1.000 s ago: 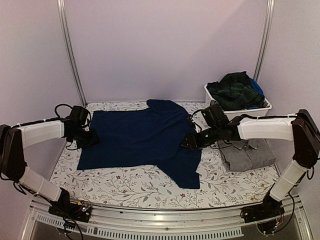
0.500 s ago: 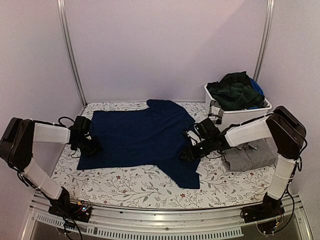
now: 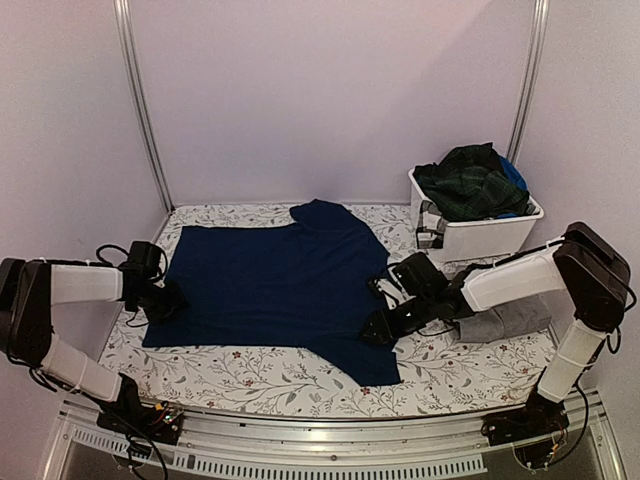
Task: Fold and stack the mixed laundry pile
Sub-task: Smooth out the flattened T-shirt at the center of the board, then pick up the flattened T-shirt from the center of the board.
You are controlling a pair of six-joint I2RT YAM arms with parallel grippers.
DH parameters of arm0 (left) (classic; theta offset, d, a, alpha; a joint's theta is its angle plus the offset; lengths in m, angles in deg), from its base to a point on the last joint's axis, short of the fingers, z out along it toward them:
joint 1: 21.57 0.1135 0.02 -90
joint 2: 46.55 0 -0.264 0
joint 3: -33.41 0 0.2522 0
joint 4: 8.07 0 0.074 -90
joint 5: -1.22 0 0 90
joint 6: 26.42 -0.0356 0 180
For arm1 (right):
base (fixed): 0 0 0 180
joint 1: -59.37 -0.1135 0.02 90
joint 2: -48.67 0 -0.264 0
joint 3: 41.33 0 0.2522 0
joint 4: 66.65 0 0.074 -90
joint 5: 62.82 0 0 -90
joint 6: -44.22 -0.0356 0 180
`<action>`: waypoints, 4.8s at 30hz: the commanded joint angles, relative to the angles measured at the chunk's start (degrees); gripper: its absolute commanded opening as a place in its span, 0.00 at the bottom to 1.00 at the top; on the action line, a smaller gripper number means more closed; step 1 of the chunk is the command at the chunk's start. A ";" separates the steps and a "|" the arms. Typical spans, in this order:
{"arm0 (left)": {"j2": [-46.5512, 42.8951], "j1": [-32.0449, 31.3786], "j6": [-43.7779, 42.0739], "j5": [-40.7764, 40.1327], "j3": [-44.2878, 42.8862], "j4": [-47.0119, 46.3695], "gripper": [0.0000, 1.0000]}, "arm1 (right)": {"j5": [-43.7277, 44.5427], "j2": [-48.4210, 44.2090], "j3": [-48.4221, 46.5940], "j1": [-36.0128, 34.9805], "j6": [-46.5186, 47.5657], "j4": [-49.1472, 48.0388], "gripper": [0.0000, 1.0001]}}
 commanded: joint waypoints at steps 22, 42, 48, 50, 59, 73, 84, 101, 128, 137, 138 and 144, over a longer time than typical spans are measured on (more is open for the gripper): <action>2.08 -2.90 -2.13 1.06 -3.10 0.40 0.56 | -1.50 4.67 -1.36 -0.68 3.12 6.66 0.56; -12.71 -3.17 2.05 2.86 3.73 4.32 0.54 | 1.55 -5.27 3.06 -6.19 -2.14 12.81 0.58; -15.52 -2.96 -6.19 -0.39 -6.57 2.20 0.77 | 5.69 -9.18 -9.75 2.20 4.50 16.20 0.60; -13.12 -2.48 -8.85 -1.84 -11.11 1.47 0.82 | 6.44 -8.11 -15.62 5.40 7.36 17.01 0.61; 3.88 -0.08 -14.43 1.27 -30.06 -1.63 0.83 | 11.17 9.98 -49.01 13.88 15.92 20.39 0.61; 38.46 5.88 -18.54 3.32 -59.38 2.95 0.74 | 15.69 39.86 -78.36 15.58 19.90 23.30 0.59; 29.55 4.36 -13.65 0.59 -43.78 -1.13 0.74 | 1.10 23.51 -48.47 15.39 19.13 17.08 0.58; 51.74 5.61 -16.37 2.58 -69.71 4.79 0.70 | 17.20 41.12 -73.48 18.50 17.21 19.40 0.59; 58.74 6.10 -19.18 0.49 -81.47 11.69 0.72 | 24.12 58.24 -91.10 18.80 20.30 22.42 0.53; 58.77 6.63 -19.29 -0.54 -81.40 13.09 0.73 | 20.26 59.39 -91.39 18.82 19.59 28.62 0.51; 58.91 6.74 -19.21 -0.46 -81.56 13.14 0.73 | 20.18 59.41 -91.36 18.96 19.48 28.78 0.51; 60.57 7.87 -19.49 0.17 -83.21 14.09 0.73 | 15.14 59.69 -91.41 20.28 19.10 29.91 0.33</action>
